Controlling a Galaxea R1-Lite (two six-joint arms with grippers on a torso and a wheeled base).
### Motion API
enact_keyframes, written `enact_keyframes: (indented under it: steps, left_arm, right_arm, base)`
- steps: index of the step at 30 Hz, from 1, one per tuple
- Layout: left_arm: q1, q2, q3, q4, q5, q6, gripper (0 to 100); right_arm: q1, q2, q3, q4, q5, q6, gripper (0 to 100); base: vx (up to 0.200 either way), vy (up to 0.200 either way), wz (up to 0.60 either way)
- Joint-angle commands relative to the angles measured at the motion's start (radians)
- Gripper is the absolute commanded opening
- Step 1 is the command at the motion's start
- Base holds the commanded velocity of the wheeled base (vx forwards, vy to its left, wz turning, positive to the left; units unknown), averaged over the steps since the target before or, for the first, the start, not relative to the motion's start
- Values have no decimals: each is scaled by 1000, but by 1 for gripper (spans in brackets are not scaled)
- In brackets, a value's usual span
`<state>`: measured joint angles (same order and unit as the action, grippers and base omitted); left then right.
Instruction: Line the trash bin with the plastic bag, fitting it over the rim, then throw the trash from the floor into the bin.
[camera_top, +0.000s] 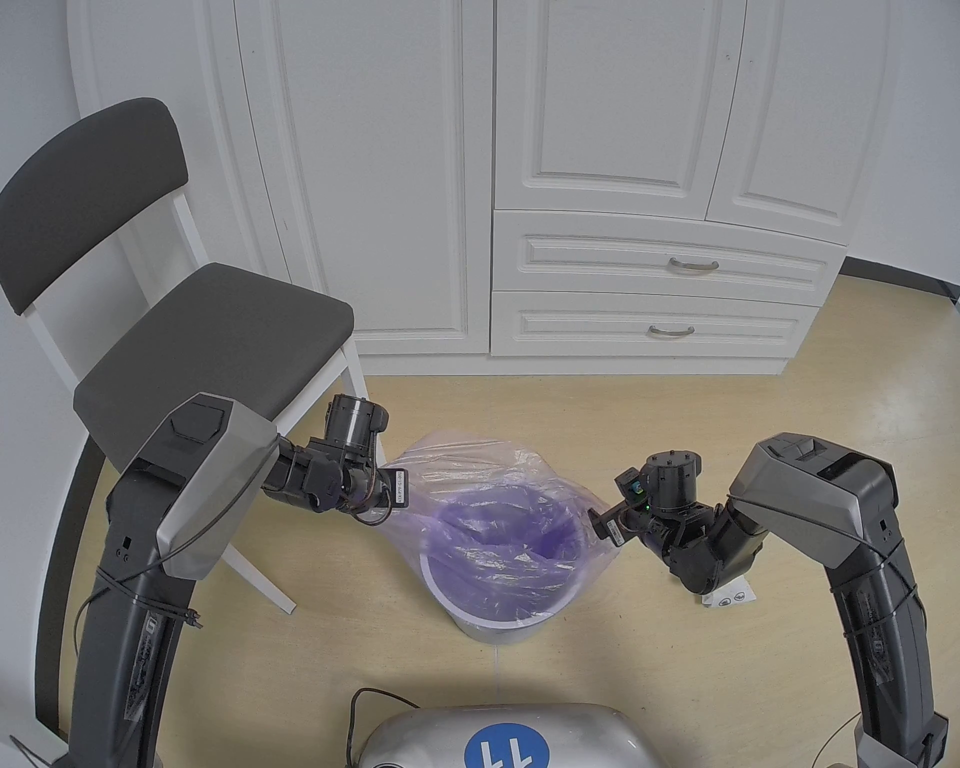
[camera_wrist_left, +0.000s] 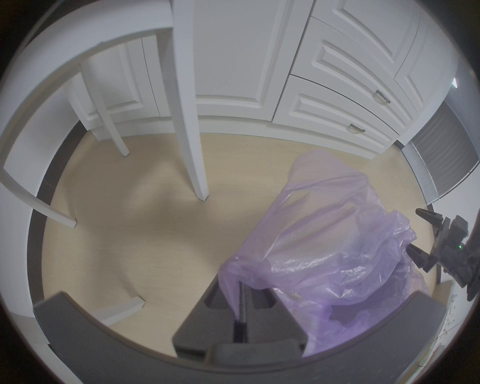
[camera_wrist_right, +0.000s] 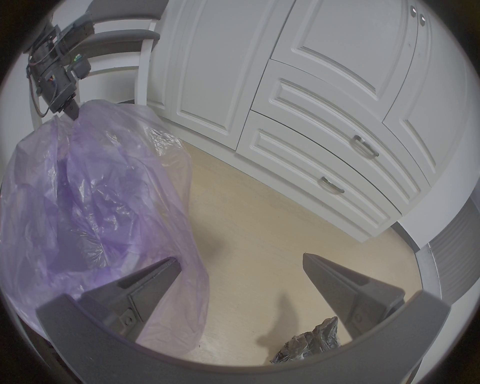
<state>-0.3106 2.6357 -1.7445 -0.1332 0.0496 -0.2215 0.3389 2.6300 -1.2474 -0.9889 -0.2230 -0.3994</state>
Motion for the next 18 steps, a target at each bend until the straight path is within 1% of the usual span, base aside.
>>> enact_keyframes:
  steps: [1,2,5,6,9,11,12,14,17,18]
  left_arm:
    - [-4,33,-23,3,0,-7,0]
    - [-7,33,-23,21,0,-7,0]
    - [-15,26,-26,64,0,-7,0]
    - [-15,24,-27,75,0,-7,0]
    - [-15,18,-47,178,0,-4,0]
    - [-15,17,-52,190,-2,-4,0]
    - [-15,18,-107,308,-4,-4,0]
    - [-11,17,-138,380,-8,-2,0]
    - [-11,10,-147,435,-11,-1,0]
    - [-11,9,-147,437,-11,-1,0]
  right_arm:
    - [-11,19,-12,3,1,2,100]
    - [-32,19,-12,10,8,1,100]
    - [-51,18,-10,38,11,1,100]
    - [-52,16,-9,47,13,1,100]
    - [-69,7,-7,99,34,2,100]
    - [-70,5,-7,104,37,2,100]
    - [-77,-13,0,164,70,2,100]
    - [-80,-27,8,200,88,4,100]
    - [-80,-53,49,200,123,2,100]
    - [-80,-54,52,199,123,2,100]
  base:
    - [0,0,0]
    - [0,0,0]
    - [0,0,0]
    - [0,0,0]
    - [0,0,0]
    - [0,0,0]
    - [0,0,0]
    - [0,0,0]
    - [0,0,0]
    - [0,0,0]
